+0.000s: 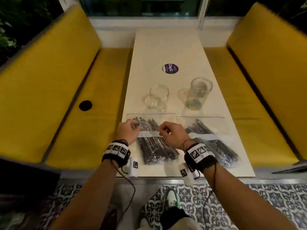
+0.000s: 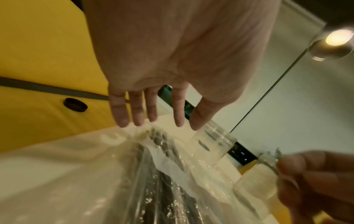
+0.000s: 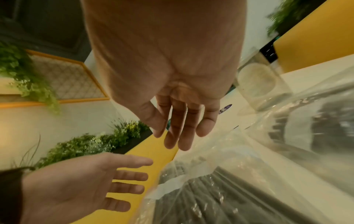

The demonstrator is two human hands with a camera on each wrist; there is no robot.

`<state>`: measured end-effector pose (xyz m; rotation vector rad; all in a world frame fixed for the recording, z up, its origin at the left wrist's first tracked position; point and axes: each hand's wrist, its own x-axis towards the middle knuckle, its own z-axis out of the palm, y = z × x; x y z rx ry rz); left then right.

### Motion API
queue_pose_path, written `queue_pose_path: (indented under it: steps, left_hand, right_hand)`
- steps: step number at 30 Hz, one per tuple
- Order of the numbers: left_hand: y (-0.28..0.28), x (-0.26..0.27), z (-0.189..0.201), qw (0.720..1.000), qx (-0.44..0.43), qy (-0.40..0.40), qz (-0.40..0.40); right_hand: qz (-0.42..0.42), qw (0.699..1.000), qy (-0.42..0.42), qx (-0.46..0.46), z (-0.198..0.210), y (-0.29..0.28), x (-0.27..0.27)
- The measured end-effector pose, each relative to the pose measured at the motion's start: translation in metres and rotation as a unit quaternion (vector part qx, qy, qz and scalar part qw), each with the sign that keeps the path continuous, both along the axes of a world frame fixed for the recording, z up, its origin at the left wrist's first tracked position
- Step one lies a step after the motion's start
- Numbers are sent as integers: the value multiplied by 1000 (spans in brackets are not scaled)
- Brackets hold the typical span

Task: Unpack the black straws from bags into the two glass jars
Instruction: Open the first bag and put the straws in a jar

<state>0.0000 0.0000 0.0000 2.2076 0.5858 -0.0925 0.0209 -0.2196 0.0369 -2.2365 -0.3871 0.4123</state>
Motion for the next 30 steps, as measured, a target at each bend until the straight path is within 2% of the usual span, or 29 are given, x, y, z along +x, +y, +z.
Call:
queue_pose_path:
  steps: [3, 5, 9, 12, 15, 17, 19, 21, 23, 24, 26, 28, 30]
  left_hand:
    - [-10, 26, -19, 998, 20, 57, 15]
    - [-17, 34, -30, 997, 29, 65, 25]
    - [-29, 32, -22, 999, 33, 19, 27]
    - [-34, 23, -11, 1000, 3, -22, 20]
    - [-35, 12, 1, 996, -24, -86, 10]
    - [-33, 9, 6, 994, -20, -112, 6]
    - [-31, 10, 10, 994, -26, -109, 17]
    - [-30, 14, 12, 988, 63, -132, 41]
    - [-29, 22, 22, 961, 172, -197, 87]
    - [-33, 26, 30, 952, 192, -216, 105]
    - [-41, 40, 47, 966, 159, -185, 86]
    - [-45, 54, 54, 991, 88, -89, 44]
    - [-44, 63, 50, 998, 32, -59, 10]
  right_hand:
    - [33, 999, -13, -23, -10, 13, 37]
    - [58, 998, -12, -30, -15, 21, 57]
    - [92, 994, -22, -50, -23, 24, 89]
    - [108, 987, -57, -109, -28, 30, 105]
    - [111, 978, -53, -169, -30, 39, 112]
    - [92, 986, -31, -138, -30, 43, 115]
    - [51, 996, -14, -65, -25, 45, 113]
    - [13, 999, -20, -24, -22, 44, 113]
    - [-36, 999, -33, -11, -13, 44, 107]
    - [-54, 998, -33, 1, -10, 43, 104]
    - [-81, 995, -49, 22, -4, 41, 98]
    - [-100, 992, -71, 37, -1, 40, 84]
    - [-111, 990, -74, 50, -1, 39, 72]
